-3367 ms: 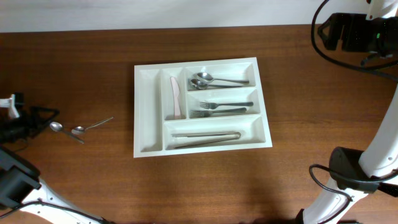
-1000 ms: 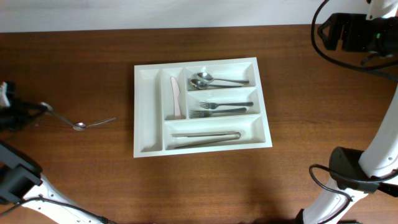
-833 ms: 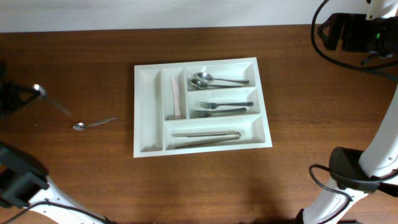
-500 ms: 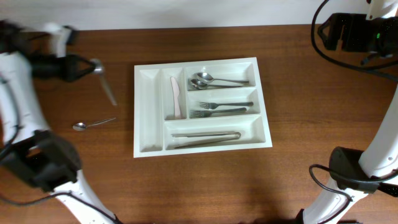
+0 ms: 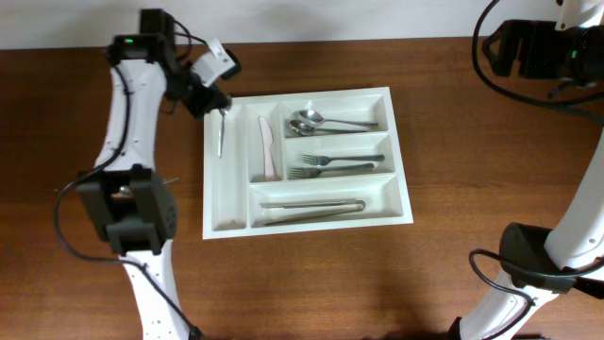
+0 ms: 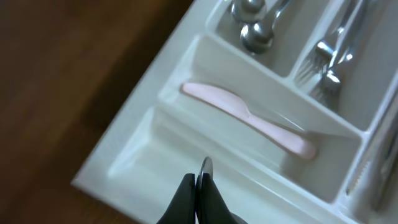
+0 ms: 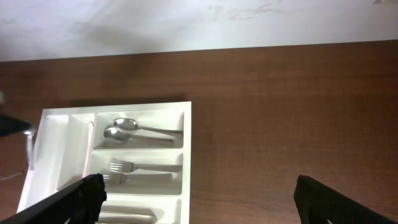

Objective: Pack container
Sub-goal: 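Carry the spoon with the left gripper into the left narrow compartment, then return the left gripper and grasp the last spoon on the table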

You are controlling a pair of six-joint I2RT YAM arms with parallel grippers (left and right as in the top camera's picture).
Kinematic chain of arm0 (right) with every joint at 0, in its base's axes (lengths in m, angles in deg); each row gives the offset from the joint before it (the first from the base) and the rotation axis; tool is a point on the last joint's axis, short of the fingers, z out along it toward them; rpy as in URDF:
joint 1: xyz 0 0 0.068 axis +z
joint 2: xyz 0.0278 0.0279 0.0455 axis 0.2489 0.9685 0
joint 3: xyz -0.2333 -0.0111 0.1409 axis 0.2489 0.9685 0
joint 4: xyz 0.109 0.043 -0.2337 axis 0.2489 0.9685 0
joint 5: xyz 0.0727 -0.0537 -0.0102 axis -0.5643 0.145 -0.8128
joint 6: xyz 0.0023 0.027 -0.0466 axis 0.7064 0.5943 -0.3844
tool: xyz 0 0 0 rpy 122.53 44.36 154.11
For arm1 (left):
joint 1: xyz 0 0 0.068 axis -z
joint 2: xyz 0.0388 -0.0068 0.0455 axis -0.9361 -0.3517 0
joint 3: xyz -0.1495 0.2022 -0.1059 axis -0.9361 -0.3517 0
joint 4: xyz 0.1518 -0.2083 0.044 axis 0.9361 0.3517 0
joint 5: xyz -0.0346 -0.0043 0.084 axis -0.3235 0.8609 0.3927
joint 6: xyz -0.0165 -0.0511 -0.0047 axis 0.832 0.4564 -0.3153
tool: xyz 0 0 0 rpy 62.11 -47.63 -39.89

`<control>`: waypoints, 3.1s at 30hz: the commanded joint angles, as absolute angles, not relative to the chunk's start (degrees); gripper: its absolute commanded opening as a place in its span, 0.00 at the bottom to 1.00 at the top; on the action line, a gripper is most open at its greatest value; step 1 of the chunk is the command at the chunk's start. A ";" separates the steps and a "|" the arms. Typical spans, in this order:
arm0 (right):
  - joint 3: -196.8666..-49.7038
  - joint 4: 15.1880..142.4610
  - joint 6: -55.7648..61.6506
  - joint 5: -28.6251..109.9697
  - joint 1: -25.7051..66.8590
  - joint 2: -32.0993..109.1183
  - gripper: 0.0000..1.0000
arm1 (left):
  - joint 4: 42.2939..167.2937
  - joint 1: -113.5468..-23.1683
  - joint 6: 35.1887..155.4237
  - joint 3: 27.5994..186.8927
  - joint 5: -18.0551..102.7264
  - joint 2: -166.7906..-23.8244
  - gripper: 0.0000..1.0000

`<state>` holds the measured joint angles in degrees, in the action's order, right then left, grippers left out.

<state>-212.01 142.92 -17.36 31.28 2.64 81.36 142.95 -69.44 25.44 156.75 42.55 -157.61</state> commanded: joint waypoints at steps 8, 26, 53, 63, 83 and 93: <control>-212.65 142.75 -17.52 31.37 2.42 81.62 0.99 | 143.91 -69.94 33.16 156.75 44.32 -164.26 0.34; -212.65 142.75 -17.52 31.37 2.42 81.62 0.99 | 167.29 -86.51 58.14 183.05 53.70 -161.52 0.47; -212.65 142.75 -17.52 31.37 2.42 81.62 0.99 | 147.97 -110.79 41.13 135.35 26.21 -161.54 0.44; -212.65 142.75 -17.54 31.37 2.42 81.62 0.99 | 144.76 -110.84 41.46 131.38 27.12 -161.54 0.39; -212.65 142.75 -17.52 31.37 2.42 81.62 0.99 | 145.22 -110.90 38.84 129.93 10.27 -159.64 0.02; -212.65 142.75 -17.52 31.37 2.42 81.62 0.99 | 150.73 -105.72 26.31 138.57 5.64 -144.78 0.02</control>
<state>-212.01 142.92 -17.36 31.28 2.64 81.38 150.33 -109.39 34.34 136.12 6.71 -152.82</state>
